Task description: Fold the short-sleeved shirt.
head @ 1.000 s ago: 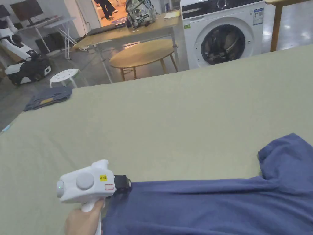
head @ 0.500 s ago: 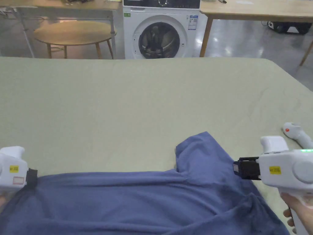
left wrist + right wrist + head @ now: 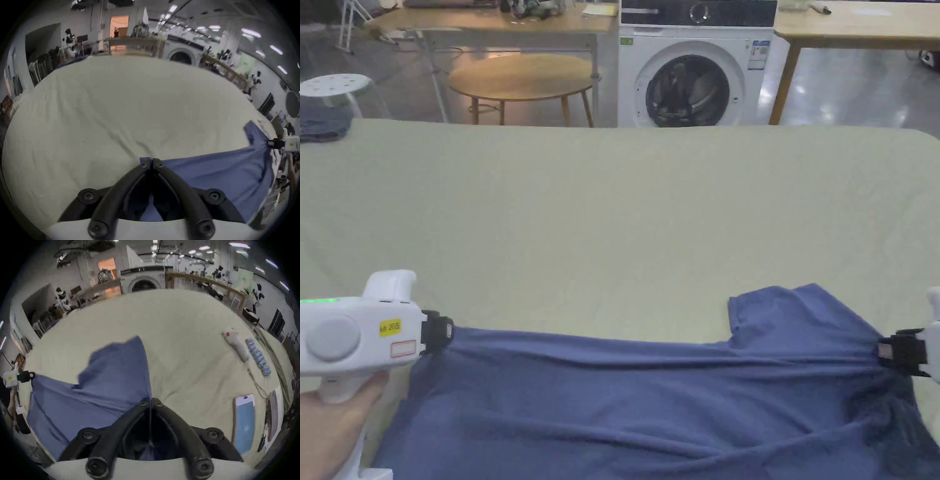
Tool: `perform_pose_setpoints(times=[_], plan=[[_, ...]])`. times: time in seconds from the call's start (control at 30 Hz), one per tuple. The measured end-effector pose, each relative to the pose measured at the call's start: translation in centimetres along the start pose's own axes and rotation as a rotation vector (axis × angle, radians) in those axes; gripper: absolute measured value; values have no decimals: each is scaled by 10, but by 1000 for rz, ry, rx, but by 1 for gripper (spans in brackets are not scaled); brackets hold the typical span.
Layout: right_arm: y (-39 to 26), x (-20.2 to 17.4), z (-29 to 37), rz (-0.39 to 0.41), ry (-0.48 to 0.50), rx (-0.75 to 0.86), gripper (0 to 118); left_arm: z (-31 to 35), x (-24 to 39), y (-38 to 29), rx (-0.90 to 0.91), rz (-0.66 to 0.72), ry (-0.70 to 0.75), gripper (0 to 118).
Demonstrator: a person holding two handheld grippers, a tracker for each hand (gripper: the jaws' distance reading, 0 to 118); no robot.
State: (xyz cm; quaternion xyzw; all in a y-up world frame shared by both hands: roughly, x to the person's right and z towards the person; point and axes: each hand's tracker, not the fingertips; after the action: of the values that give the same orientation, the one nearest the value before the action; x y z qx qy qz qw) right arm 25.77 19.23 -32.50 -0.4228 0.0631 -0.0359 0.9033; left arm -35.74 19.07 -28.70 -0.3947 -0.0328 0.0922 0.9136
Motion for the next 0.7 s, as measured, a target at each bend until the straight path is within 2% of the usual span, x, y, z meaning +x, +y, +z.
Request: perform_pose_setpoints(times=[0.1,0.17,0.27,0.33,0.43,0.6,0.7], plan=[[-34,0,56,6,-1,72,0,61,-3,-31,45,-20,-30,0],[-64,0,85,-17,8,101,0,95,-5,-60,71,0,-28,0],[-113,1,115,-37,3,102,0,115,-15,-103,74,17,-43,0],[-139,-4,124,-38,-14,91,0,117,-27,-124,6,30,-58,0],[-169,-5,119,-37,-40,63,0,113,-34,-150,-6,25,-37,0],[-188,0,105,-104,-33,45,0,102,-45,-174,-45,49,-37,0],[-194,-1,103,-98,-40,62,4,96,-49,-179,-42,53,-50,0]])
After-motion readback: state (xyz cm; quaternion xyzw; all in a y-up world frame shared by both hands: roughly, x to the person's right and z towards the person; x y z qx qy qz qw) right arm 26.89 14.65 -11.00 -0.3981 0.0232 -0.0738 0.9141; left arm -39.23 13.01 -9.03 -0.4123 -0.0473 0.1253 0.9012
